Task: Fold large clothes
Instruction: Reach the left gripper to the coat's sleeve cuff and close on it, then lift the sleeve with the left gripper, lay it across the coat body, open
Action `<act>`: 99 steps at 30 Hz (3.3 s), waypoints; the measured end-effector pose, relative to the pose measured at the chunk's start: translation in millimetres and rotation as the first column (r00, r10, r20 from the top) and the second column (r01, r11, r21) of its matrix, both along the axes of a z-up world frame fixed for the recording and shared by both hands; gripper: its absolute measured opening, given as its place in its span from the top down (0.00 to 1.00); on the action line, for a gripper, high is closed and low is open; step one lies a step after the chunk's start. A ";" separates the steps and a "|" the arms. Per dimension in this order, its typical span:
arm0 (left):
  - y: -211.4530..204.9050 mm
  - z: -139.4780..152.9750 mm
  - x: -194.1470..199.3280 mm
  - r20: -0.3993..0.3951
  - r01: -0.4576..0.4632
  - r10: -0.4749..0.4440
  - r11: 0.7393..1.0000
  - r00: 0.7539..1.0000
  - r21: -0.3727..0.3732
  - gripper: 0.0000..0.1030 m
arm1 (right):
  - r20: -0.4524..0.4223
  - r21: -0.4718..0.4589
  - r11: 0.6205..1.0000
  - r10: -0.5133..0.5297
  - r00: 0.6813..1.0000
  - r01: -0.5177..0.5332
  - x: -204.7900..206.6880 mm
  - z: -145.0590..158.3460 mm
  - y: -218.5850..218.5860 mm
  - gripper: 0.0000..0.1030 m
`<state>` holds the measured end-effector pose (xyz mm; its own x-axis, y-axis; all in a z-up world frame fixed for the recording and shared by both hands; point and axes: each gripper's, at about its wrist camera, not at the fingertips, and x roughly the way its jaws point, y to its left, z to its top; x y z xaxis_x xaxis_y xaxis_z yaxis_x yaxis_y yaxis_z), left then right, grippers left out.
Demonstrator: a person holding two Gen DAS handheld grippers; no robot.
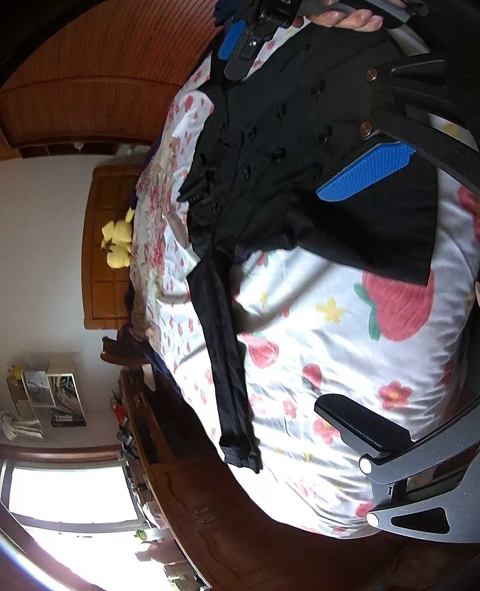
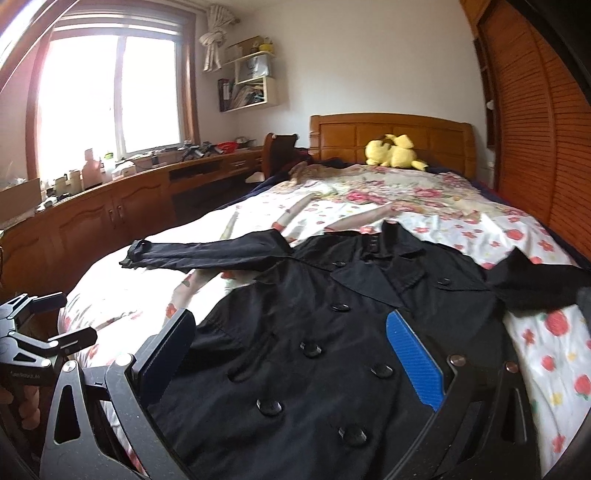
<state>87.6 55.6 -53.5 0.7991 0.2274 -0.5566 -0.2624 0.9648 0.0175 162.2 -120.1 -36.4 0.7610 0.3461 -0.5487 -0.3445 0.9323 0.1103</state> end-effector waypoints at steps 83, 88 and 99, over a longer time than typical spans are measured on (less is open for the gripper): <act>94.3 56.1 271.3 0.074 0.031 -0.034 0.999 0.997 0.041 0.97 | -0.138 -0.020 0.999 0.038 0.990 -0.041 47.2 -62.1 -35.5 0.00; 39.0 55.4 265.6 0.070 0.147 -0.153 0.986 0.986 0.073 0.97 | -0.111 -0.021 0.999 -0.027 0.993 0.025 43.9 -51.9 -70.7 0.00; 5.2 36.8 235.6 0.014 0.293 -0.295 0.953 0.955 0.079 0.97 | -0.091 -0.041 0.993 -0.115 0.989 0.112 24.6 -44.6 -114.5 0.00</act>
